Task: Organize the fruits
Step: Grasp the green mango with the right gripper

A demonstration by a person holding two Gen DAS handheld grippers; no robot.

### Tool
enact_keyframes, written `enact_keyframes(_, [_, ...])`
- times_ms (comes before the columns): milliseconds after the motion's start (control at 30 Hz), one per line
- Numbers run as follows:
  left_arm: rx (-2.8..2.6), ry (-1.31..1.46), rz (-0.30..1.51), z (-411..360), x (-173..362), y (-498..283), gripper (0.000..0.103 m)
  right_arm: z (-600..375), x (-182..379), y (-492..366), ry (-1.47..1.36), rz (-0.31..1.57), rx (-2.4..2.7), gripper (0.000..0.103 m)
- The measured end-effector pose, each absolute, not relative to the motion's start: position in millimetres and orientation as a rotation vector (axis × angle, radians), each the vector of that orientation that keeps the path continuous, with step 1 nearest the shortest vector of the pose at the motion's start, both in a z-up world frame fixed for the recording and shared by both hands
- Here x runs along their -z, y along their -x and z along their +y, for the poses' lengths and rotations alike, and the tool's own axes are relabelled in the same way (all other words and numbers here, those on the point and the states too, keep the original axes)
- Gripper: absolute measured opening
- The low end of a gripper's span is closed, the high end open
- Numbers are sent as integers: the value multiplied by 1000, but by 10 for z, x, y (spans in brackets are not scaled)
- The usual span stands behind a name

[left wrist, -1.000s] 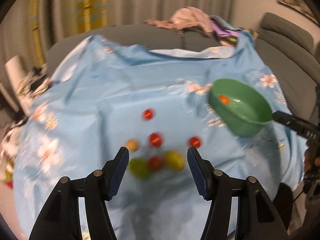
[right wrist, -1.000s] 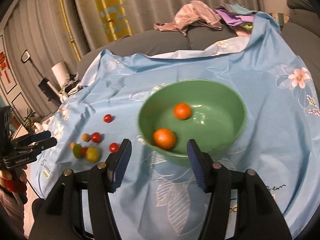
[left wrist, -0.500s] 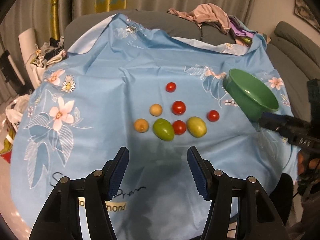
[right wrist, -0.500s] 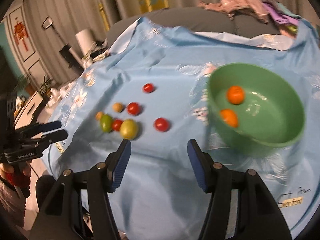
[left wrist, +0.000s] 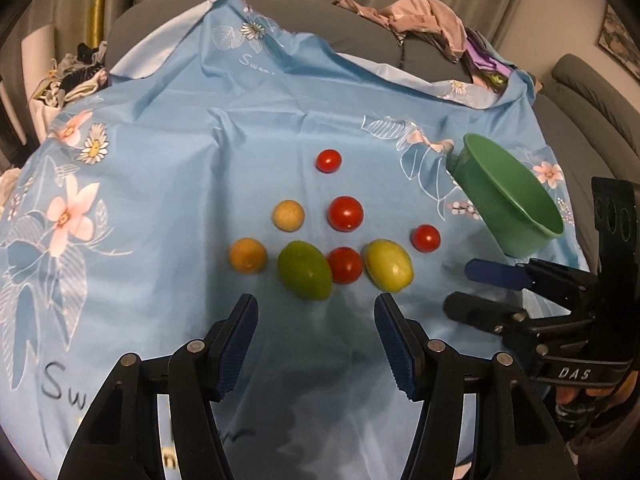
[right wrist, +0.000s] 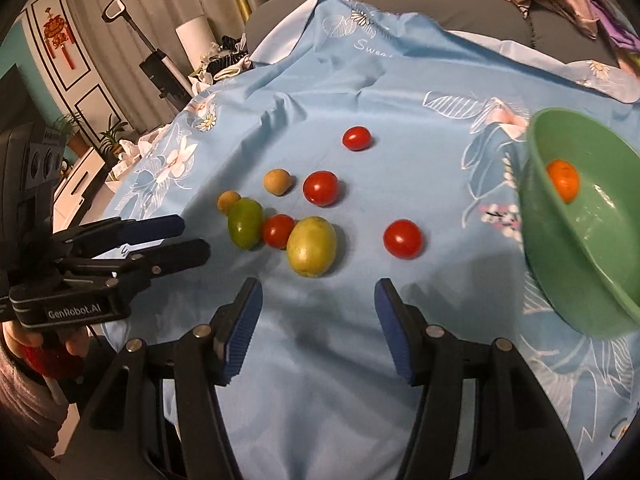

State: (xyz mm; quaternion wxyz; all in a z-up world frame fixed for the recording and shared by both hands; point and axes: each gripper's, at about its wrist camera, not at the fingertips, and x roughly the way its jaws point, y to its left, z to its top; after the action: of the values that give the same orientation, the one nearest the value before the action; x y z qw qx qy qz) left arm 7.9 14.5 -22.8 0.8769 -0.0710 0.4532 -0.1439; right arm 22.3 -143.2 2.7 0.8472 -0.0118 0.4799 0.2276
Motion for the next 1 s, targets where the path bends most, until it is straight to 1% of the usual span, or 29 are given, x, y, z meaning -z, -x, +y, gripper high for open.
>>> enact_keyframes(133, [293, 142, 963, 128, 321, -217, 60, -1364, 54, -347, 39, 1030, -484, 58])
enact_keyframes(233, [291, 143, 969, 129, 362, -275, 53, -1282, 118, -421, 67, 1041, -489, 54])
enact_keyframes(300, [288, 145, 977, 138, 397, -309, 53, -1244, 150, -460, 76, 1044, -492, 50])
enact_keyframes(367, [280, 151, 980, 159, 428, -338, 47, -1221, 175, -504, 75, 1047, -492, 47])
enact_keyframes(633, [275, 171, 988, 166, 486, -435, 46, -1128, 255, -596, 118, 1060, -491, 41])
enact_keyframes(700, [270, 163, 991, 151, 504, -454, 43, -1130, 260, -612, 114, 1060, -490, 40])
enact_keyframes(733, [271, 160, 992, 139, 504, -465, 40, -1126, 264, -619, 115, 1060, -489, 39])
enact_keyframes(833, [262, 148, 987, 122, 512, -506, 39, -1101, 296, -622, 125, 1067, -493, 36])
enact_keyframes(1000, [262, 139, 977, 124, 520, -498, 39, -1102, 302, -619, 124, 1059, -496, 36])
